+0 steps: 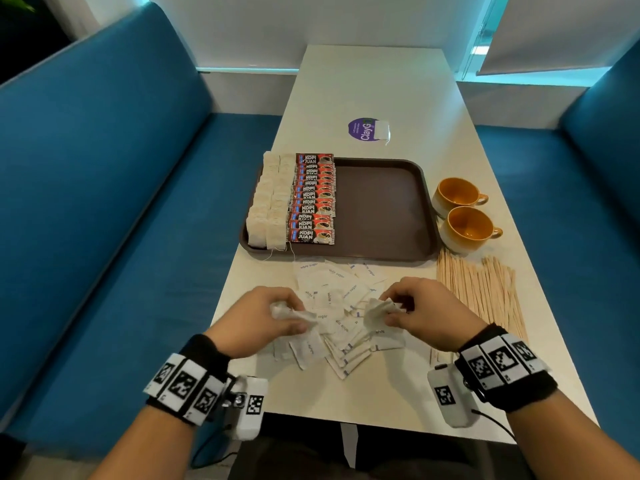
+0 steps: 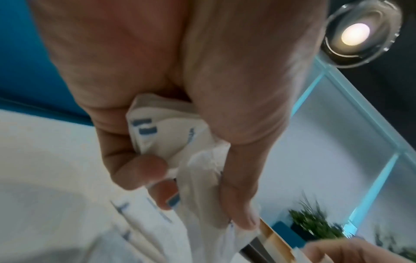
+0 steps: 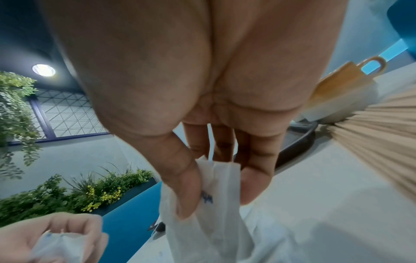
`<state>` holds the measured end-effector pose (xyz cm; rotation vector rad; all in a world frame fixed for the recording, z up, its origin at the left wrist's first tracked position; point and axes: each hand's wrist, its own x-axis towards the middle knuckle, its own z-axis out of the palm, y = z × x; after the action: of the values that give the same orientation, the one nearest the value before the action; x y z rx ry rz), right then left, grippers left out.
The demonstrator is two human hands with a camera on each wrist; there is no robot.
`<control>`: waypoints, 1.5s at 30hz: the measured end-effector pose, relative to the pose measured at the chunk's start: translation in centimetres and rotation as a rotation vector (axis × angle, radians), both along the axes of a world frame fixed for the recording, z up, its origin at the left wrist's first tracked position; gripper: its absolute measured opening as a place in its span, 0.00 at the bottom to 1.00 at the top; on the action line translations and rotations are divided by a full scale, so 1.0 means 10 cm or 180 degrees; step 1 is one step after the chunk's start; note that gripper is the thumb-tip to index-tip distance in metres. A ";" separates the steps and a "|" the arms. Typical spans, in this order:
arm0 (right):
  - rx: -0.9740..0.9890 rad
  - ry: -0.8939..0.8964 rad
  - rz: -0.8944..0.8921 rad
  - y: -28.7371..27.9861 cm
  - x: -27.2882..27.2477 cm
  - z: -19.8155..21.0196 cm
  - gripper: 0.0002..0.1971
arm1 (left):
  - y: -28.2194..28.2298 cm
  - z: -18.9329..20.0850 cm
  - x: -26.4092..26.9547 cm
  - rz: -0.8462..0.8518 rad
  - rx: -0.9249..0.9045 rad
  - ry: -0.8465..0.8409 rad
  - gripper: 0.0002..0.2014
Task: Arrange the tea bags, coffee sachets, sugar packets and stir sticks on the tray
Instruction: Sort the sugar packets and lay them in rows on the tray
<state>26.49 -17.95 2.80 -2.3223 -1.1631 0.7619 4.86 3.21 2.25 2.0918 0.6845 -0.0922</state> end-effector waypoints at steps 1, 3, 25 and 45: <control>-0.0011 -0.0017 0.0013 0.05 0.00 0.01 0.13 | 0.08 0.01 -0.08 0.0120 0.0007 -0.0028 0.08; -0.0048 -0.0039 0.0112 0.16 -0.01 0.04 0.12 | 0.22 0.00 -0.20 0.0310 0.0043 -0.0013 0.08; -0.0136 -0.0412 0.0857 0.88 -0.35 -0.25 0.11 | 0.29 -0.27 0.01 -0.0378 0.1040 0.0220 0.07; 0.1251 0.1372 -0.0474 0.30 -0.05 -0.11 0.21 | 0.09 -0.08 -0.06 0.1108 -0.1800 -0.1403 0.16</control>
<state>25.96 -14.95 1.68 -1.7848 -0.8469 0.8385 4.25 4.09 1.41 1.3663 0.6456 0.3270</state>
